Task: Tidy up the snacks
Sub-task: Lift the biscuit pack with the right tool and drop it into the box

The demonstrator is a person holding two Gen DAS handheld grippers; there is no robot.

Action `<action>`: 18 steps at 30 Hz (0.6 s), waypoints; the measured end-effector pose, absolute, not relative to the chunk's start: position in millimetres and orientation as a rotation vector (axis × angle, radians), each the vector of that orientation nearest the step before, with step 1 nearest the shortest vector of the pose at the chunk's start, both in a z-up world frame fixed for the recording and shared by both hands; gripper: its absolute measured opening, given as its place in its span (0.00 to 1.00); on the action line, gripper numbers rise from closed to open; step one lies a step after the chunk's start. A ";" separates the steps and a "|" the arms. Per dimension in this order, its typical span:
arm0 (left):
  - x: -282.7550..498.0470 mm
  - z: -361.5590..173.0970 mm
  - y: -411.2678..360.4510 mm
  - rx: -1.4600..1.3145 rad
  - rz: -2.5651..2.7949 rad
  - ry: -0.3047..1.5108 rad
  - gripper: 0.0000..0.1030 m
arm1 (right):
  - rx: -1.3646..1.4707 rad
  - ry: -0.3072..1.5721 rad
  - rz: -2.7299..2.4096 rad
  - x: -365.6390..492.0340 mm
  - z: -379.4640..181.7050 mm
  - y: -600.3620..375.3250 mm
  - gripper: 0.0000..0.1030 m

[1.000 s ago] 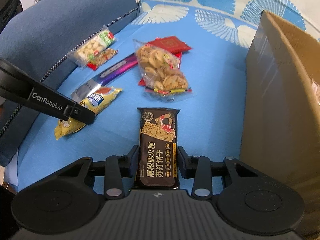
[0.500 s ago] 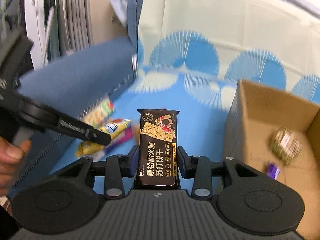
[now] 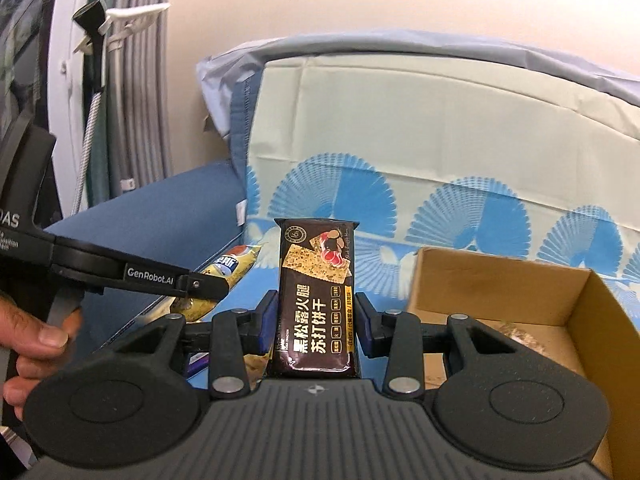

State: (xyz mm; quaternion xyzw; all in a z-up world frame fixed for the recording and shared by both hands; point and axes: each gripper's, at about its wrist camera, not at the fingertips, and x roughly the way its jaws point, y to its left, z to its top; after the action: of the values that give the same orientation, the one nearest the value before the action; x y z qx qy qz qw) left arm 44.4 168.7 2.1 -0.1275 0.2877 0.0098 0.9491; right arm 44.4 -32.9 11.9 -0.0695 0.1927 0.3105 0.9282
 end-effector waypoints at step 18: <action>71.0 24.0 44.3 -0.248 -0.279 0.423 0.14 | 0.018 0.335 0.297 74.7 25.9 -148.2 0.40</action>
State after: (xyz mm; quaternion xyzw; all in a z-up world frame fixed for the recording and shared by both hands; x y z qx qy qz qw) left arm 71.0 44.3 24.0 -0.1222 0.2089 -0.1377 0.9605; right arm 74.7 -148.2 25.9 0.0088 0.1663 0.1475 0.9749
